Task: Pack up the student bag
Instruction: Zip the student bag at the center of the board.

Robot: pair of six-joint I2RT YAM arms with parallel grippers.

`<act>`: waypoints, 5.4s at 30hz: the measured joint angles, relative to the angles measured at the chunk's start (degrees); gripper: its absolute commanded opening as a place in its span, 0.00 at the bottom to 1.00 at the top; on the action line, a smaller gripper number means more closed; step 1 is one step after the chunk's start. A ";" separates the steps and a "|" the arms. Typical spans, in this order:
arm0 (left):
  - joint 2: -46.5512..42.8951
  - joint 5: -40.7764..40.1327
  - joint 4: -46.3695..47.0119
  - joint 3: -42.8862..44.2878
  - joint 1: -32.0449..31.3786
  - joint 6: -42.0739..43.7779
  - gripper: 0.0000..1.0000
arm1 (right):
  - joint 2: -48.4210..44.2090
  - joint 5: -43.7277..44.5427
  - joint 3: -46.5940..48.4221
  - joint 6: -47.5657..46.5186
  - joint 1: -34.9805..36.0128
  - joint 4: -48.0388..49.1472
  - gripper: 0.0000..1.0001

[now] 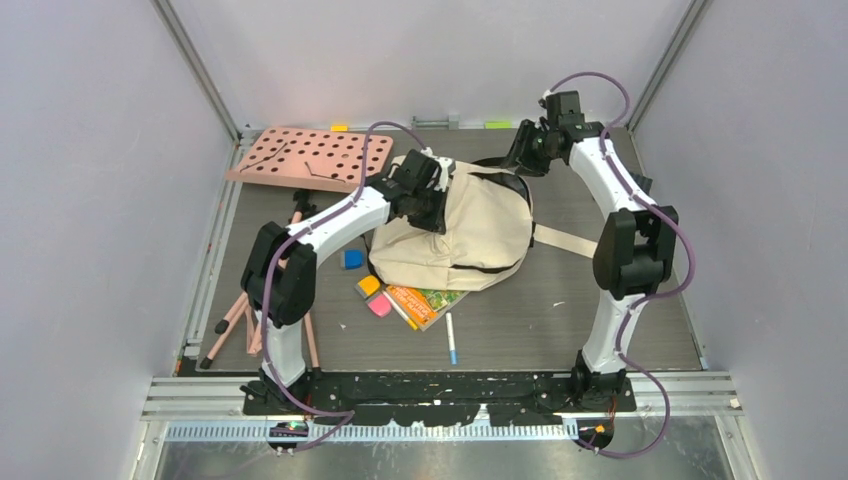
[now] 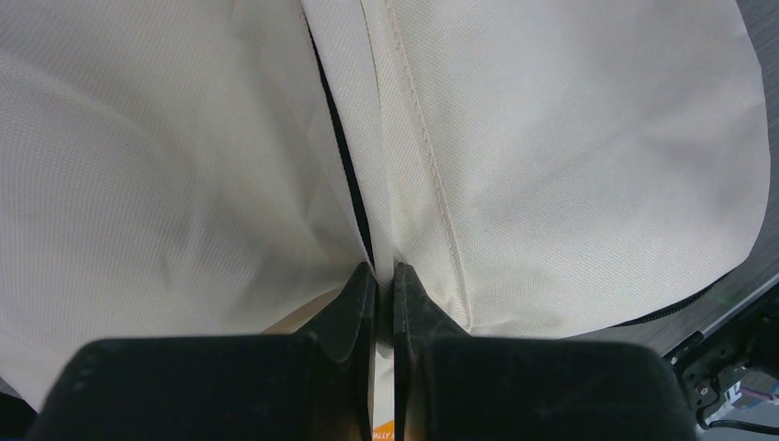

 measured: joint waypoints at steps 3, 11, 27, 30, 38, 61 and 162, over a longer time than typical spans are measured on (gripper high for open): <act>0.00 0.37 -0.09 -0.50 0.02 -0.42 0.00 | 4.11 -2.40 4.44 0.20 0.35 1.03 0.50; 0.00 0.48 -0.22 -0.50 0.15 -1.36 0.00 | 17.81 -4.66 16.85 -0.11 3.41 -1.09 0.50; 0.00 0.46 -0.37 -0.50 0.13 -1.44 0.00 | 24.09 -4.70 24.17 -1.66 5.14 -5.68 0.30; 0.00 0.46 -0.50 -0.46 0.13 -1.57 0.00 | 24.74 -4.87 24.26 -1.75 5.09 -5.79 0.29; 0.00 0.44 -0.87 -0.24 0.13 -1.62 0.00 | 26.27 -5.75 24.26 -2.08 5.09 -6.08 0.17; 9.53 -1.49 -4.24 25.22 17.64 -6.34 0.66 | 25.77 -3.34 24.09 -3.61 5.27 -5.40 0.01; 27.82 7.58 12.46 33.07 4.50 12.22 0.89 | 0.11 7.96 -4.13 -6.03 0.52 -5.09 0.01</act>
